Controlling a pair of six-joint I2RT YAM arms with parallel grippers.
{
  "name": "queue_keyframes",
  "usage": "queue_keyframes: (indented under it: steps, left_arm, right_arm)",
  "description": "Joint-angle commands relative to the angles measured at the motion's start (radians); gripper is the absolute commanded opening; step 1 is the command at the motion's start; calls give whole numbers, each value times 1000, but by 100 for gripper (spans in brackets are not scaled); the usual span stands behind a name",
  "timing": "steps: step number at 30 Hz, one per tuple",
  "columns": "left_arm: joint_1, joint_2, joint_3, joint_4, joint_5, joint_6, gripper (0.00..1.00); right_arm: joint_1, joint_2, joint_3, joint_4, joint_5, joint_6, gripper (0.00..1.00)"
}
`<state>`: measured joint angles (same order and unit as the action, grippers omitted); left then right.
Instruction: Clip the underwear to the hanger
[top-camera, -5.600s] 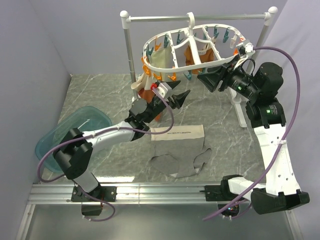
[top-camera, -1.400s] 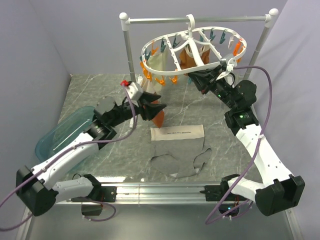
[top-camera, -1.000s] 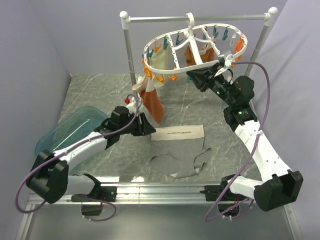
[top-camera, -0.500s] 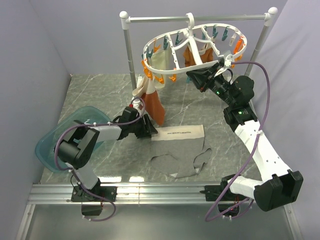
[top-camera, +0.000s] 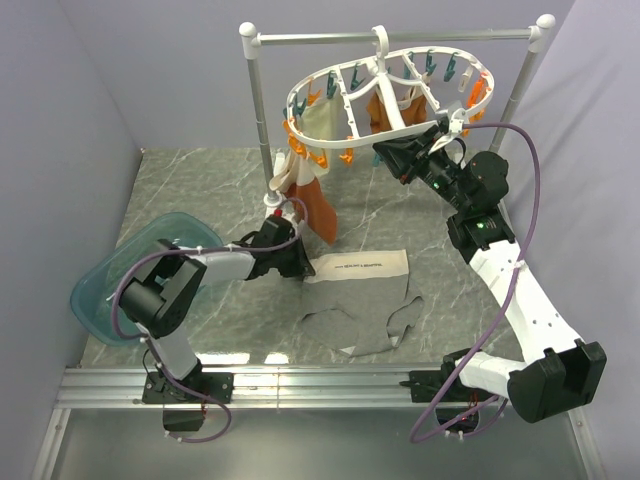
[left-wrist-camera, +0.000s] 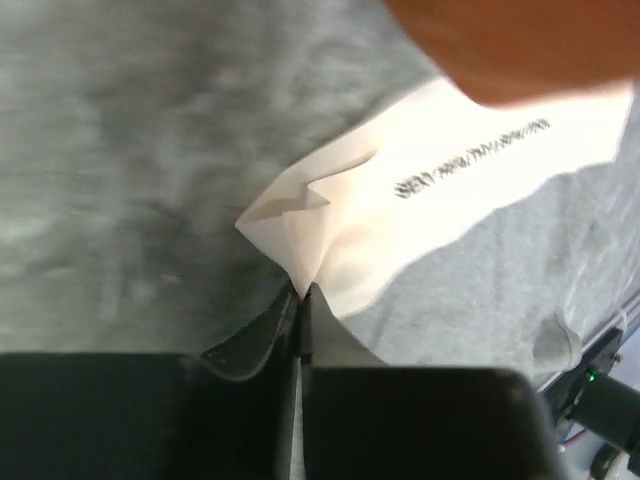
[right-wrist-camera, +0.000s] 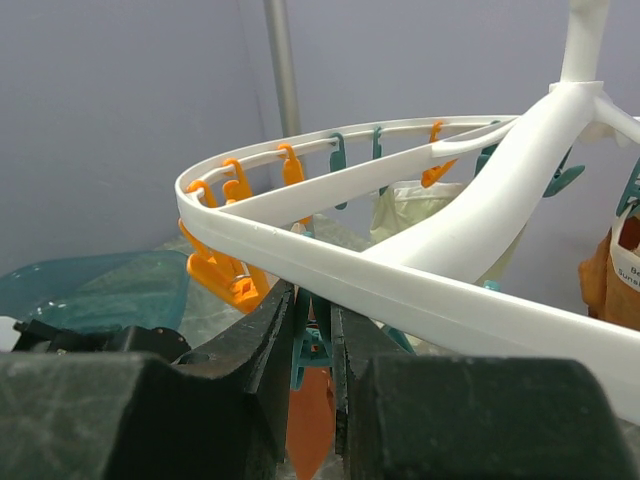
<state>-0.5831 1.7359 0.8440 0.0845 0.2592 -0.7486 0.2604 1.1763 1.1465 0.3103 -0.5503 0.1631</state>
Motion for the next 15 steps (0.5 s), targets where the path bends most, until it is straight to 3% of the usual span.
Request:
queue_keyframes:
  steps: [1, 3, 9, 15]
  left_arm:
    - [-53, -68, 56, -5, -24, 69, 4]
    - [-76, -85, 64, 12, -40, 95, 0]
    - [-132, -55, 98, -14, -100, 159, 1]
    - [-139, -19, 113, -20, -115, 184, 41]
  right_arm:
    - [-6, -4, 38, 26, -13, 3, 0]
    - [-6, -6, 39, 21, -14, 1, 0]
    - [-6, -13, 33, 18, -11, -4, 0]
    - [-7, -12, 29, 26, -13, 3, 0]
